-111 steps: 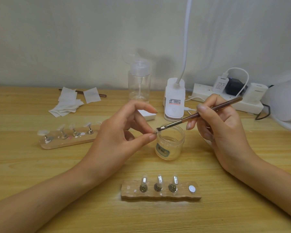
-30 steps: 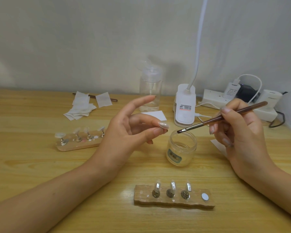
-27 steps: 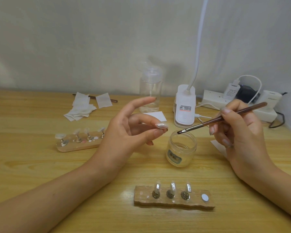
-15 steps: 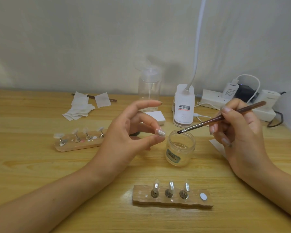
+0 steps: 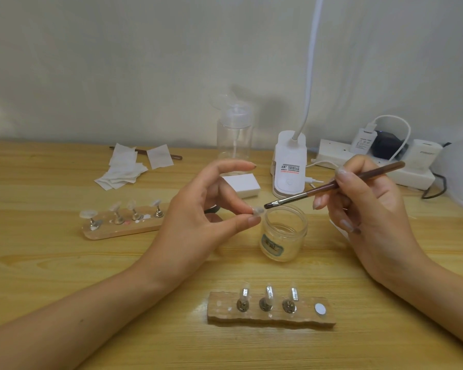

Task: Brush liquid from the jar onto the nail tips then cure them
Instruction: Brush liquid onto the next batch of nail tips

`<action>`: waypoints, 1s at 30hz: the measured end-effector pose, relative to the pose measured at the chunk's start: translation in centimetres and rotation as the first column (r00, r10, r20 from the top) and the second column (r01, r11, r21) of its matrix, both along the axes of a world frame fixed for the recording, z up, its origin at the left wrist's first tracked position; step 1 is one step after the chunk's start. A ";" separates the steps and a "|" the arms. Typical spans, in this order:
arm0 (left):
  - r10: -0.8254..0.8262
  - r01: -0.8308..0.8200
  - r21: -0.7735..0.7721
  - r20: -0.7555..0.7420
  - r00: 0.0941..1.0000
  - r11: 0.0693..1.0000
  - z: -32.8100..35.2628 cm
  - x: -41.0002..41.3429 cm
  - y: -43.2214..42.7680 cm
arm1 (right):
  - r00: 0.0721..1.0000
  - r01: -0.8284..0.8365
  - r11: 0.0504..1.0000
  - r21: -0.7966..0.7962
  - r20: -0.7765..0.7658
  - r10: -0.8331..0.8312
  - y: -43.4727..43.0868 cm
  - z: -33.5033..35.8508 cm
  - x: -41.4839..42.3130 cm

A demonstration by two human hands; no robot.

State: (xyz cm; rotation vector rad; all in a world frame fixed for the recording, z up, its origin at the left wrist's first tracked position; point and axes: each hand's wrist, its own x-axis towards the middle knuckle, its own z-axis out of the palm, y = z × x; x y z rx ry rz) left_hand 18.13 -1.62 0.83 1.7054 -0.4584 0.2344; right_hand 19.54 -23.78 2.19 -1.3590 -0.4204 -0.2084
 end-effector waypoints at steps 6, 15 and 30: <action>0.005 -0.005 0.015 -0.005 1.000 1.000 -0.1 0.1 0.0 | 1.000 -0.010 0.999 -0.035 0.009 0.011 0.1 -0.1 -0.1; 0.006 -0.006 0.012 -0.009 1.000 1.000 -0.2 0.1 -0.1 | 1.000 0.015 0.997 -0.070 -0.023 -0.016 0.3 0.0 -0.2; 0.038 -0.038 0.038 0.014 0.999 0.999 0.1 -0.1 -0.2 | 0.997 0.066 0.996 -0.063 -0.047 -0.069 0.1 -0.1 0.0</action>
